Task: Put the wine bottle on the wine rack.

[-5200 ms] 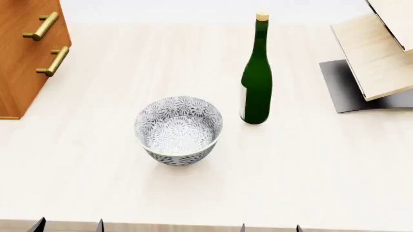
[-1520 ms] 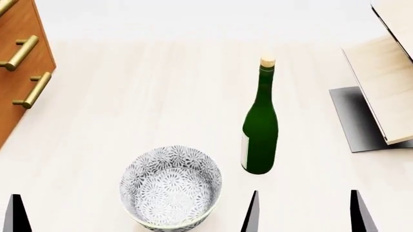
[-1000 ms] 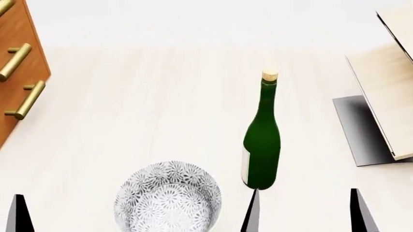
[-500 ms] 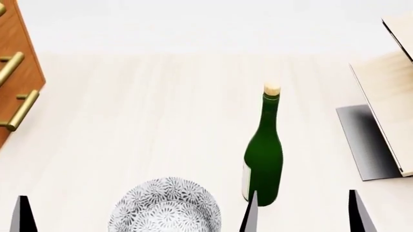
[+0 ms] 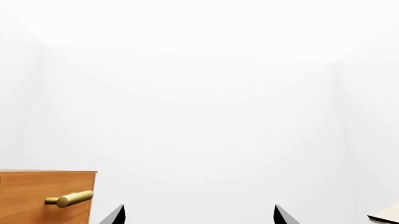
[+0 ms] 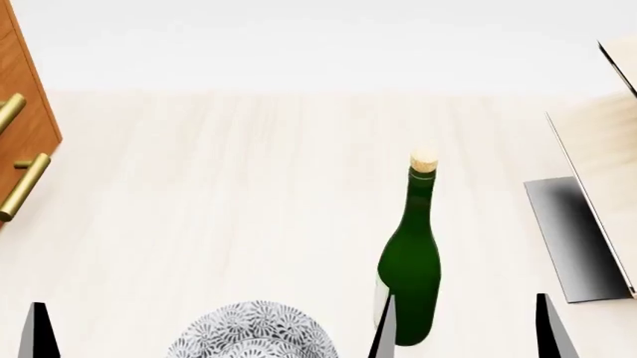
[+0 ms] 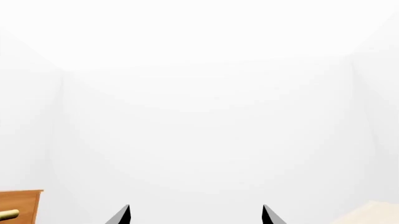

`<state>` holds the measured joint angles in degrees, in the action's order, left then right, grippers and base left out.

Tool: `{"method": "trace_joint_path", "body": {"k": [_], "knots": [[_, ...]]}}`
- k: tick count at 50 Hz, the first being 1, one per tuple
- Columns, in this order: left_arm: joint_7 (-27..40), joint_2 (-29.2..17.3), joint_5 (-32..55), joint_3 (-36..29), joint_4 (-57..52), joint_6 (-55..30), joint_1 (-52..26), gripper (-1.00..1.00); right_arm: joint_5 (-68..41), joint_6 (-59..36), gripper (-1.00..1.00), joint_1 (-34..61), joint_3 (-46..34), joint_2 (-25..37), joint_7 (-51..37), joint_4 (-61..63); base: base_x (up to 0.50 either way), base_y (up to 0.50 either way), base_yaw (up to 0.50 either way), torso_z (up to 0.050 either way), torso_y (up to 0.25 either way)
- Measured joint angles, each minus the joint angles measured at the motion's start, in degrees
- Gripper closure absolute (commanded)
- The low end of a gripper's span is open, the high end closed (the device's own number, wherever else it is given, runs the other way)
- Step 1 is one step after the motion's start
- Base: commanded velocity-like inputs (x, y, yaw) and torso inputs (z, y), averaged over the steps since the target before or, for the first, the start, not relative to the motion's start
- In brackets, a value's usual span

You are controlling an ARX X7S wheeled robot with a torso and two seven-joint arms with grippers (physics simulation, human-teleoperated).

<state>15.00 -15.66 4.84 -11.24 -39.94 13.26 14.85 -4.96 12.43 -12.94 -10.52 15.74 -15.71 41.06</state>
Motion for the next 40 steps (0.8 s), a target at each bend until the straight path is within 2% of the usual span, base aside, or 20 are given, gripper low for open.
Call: {"method": "trace_joint_path", "body": {"k": [40], "knots": [[1.11, -0.94, 0.28, -0.84, 0.55, 0.04, -0.43, -1.00, 0.68, -0.61, -1.00, 0.42, -0.76, 0.79, -1.43, -0.47, 0.10, 0.00, 0.00, 0.000, 0.000]]}}
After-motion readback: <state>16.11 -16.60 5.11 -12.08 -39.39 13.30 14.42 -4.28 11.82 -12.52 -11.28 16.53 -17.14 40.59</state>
